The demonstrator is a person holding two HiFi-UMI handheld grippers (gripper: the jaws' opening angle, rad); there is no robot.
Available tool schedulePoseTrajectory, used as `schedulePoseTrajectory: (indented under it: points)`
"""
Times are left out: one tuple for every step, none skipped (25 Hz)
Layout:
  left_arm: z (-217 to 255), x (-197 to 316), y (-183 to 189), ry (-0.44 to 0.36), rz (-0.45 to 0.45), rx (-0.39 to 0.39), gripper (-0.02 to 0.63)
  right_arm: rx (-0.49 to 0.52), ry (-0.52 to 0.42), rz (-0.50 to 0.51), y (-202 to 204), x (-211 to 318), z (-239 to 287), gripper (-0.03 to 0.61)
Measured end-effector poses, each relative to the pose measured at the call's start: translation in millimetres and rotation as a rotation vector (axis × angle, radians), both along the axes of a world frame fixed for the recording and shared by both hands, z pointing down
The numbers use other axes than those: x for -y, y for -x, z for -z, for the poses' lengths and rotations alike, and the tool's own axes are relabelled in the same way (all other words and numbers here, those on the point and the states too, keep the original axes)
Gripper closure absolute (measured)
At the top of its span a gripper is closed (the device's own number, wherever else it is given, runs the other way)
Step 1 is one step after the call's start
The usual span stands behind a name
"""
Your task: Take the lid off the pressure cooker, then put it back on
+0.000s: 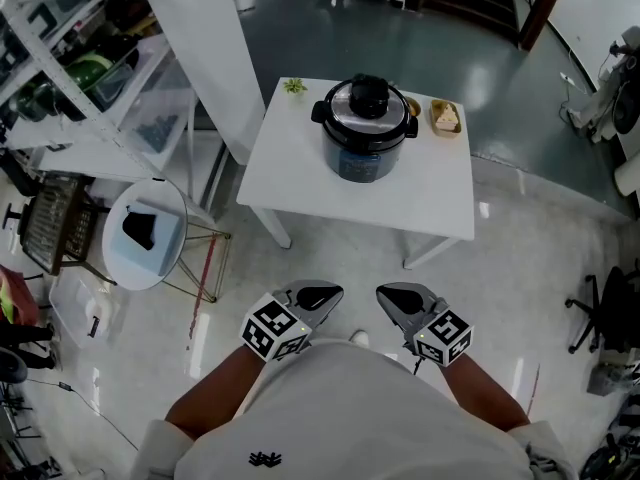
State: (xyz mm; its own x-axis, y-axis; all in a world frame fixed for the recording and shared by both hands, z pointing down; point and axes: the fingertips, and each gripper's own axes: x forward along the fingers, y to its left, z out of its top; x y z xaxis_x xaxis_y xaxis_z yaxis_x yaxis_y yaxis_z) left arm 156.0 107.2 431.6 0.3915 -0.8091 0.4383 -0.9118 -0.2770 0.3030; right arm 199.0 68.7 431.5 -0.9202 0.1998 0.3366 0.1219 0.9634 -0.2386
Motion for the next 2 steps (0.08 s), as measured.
schedulePoseTrajectory:
  points:
    - [-0.4,0.5,-3.3,0.002,0.001,0.000,0.607,-0.001,0.002,0.003,-3.2,0.6,-0.5,0.566]
    - [-0.9,1.0,-6.6,0.004,0.002,0.001,0.607,-0.001,0.003,0.005,-6.5,1.2,-1.0,0.566]
